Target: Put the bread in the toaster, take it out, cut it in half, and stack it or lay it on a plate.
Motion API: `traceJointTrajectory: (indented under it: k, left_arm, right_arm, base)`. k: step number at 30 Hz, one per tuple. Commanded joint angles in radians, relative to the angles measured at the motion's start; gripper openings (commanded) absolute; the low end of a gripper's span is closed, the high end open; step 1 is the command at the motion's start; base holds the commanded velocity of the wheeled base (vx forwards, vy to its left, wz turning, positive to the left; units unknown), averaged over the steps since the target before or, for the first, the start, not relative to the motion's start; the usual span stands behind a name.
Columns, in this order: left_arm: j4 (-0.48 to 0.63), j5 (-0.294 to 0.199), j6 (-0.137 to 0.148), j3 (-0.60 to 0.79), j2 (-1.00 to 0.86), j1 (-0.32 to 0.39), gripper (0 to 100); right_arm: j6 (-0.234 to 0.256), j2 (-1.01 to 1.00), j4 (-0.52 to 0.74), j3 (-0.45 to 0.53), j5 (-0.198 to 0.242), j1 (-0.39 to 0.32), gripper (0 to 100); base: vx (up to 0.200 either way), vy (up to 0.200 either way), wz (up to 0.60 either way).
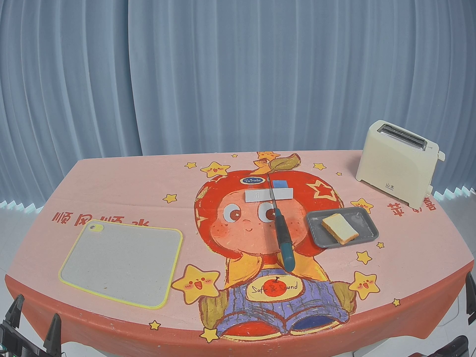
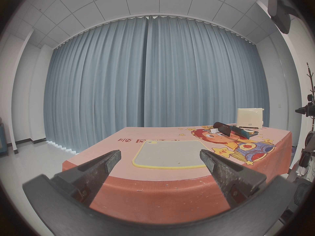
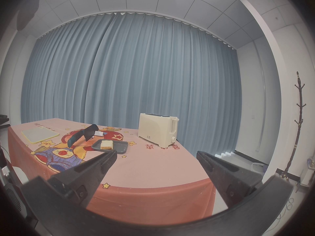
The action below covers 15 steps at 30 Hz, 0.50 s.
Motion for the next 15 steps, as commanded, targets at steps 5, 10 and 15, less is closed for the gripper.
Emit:
traceJointTrajectory:
  k: [5, 10, 15]
  left_arm:
    - [-0.001, 0.0, 0.0, 0.018, -0.016, 0.0, 100]
    - [-0.001, 0.0, 0.0, 0.018, -0.016, 0.0, 100]
    - [-0.001, 0.0, 0.0, 0.018, -0.016, 0.0, 100]
  right_arm:
    - [-0.001, -0.036, 0.0, 0.023, 0.0, 0.0, 100]
    - [-0.001, -0.051, 0.0, 0.046, 0.0, 0.0, 100]
    - [-0.001, -0.08, 0.0, 0.071, 0.0, 0.001, 100]
  base:
    - [0.0, 0.0, 0.0]
    - [0.0, 0.0, 0.0]
    - [0.0, 0.0, 0.0]
